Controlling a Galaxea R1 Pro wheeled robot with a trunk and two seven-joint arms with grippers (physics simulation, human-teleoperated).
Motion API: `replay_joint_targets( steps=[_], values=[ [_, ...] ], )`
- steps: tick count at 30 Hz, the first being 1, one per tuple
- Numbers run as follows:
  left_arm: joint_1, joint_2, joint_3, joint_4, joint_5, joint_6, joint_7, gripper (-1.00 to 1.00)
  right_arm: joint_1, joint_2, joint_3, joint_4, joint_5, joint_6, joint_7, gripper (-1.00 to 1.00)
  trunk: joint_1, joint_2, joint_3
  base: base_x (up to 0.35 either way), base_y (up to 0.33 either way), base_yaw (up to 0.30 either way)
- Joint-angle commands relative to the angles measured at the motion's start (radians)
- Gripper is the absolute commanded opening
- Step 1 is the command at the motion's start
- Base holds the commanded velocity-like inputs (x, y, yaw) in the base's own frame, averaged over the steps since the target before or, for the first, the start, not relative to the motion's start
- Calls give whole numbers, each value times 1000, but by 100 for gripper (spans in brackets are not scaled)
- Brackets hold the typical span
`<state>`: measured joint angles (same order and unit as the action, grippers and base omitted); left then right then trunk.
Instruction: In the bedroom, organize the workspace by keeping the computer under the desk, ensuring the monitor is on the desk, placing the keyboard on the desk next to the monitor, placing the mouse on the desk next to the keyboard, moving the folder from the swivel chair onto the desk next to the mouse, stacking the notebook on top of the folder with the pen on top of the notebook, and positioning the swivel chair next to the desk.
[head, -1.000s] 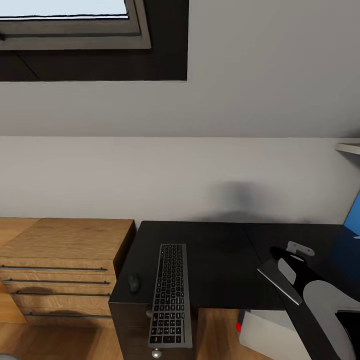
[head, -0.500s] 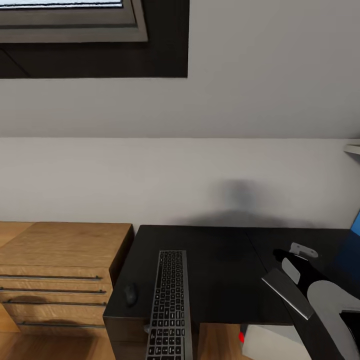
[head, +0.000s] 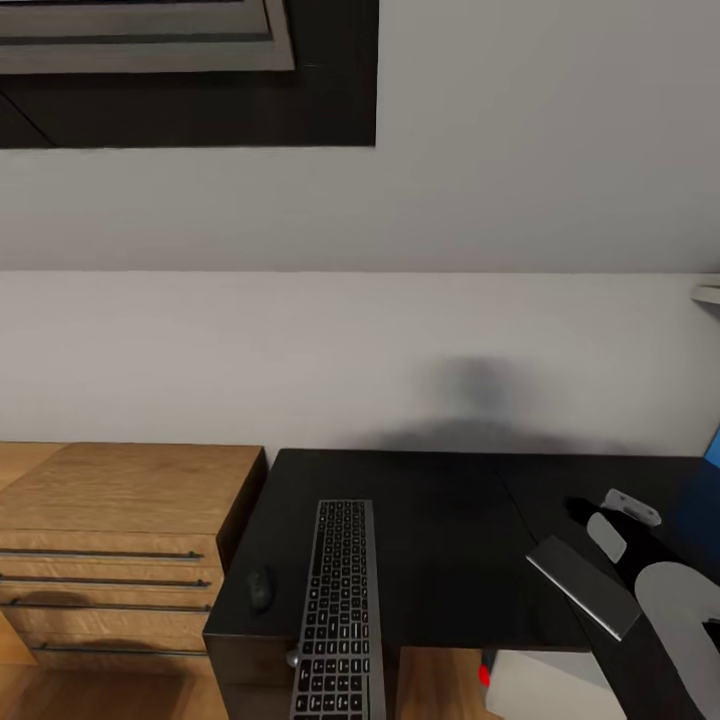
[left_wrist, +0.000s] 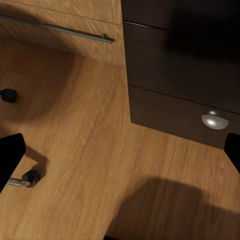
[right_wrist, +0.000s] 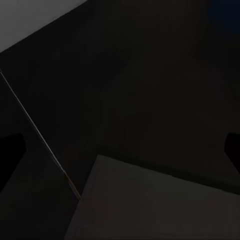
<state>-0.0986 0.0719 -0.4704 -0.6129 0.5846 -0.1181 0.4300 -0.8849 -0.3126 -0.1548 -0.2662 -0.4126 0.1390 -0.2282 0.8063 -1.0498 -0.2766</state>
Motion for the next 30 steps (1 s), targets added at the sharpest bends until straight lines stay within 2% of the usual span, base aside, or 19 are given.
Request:
replay_joint_targets(
  steps=[1,6,8,10,11,15,16,19,20,22,24,25,27,28,30],
  values=[
    [-1,1,-8,-1,11,-6,7,100,0,0,1,-5,-8,6,0,100,4,-8,-5,0,0,0],
    [-1,2,-7,-3,11,-19,5,100,0,0,0,-21,-7,9,13,100,23,-43,-20,0,0,0],
    [-1,3,-6,-5,11,-44,3,100,0,-1,-1,-24,-7,9,15,100,31,-57,-26,0,0,0],
    [-1,5,-3,-13,12,-96,1,100,0,-1,-9,-26,-11,11,14,100,39,-71,-33,0,0,0],
    [-1,6,-3,-33,15,-118,-1,100,0,-1,-28,-28,-18,12,14,100,42,-78,-36,0,0,0],
    [-1,15,-2,-63,18,-124,-1,100,0,-1,-37,-35,-20,13,13,100,58,-106,-48,0,0,0],
    [5,65,-4,-149,25,-122,-2,100,0,-2,-41,-52,-21,13,13,100,62,-113,-52,0,0,0],
    [25,83,-4,-197,30,-115,-2,100,0,-2,-41,-52,-20,13,13,100,73,-134,-61,0,0,0],
    [66,118,-4,-289,46,-90,-2,100,0,-2,-41,-53,-20,13,13,100,77,-141,-64,0,0,0],
    [103,153,-4,-371,79,-50,-2,100,0,-2,-42,-53,-20,12,13,100,85,-155,-70,0,0,0],
    [118,170,-4,-407,104,-28,-2,100,0,-2,-42,-53,-20,11,13,100,92,-169,-77,0,0,0],
    [129,186,-4,-436,132,-10,-2,100,0,-2,-42,-53,-20,10,13,100,96,-176,-80,0,0,0],
    [138,201,-4,-459,160,3,-2,100,0,-2,-42,-53,-20,9,13,100,104,-190,-86,0,0,0],
    [143,215,-4,-475,186,11,-2,100,0,-2,-42,-53,-20,9,12,100,108,-197,-89,0,0,0],
    [147,227,-5,-486,205,17,-2,100,0,-2,-42,-53,-20,9,12,100,115,-211,-95,0,0,0]
  ],
)
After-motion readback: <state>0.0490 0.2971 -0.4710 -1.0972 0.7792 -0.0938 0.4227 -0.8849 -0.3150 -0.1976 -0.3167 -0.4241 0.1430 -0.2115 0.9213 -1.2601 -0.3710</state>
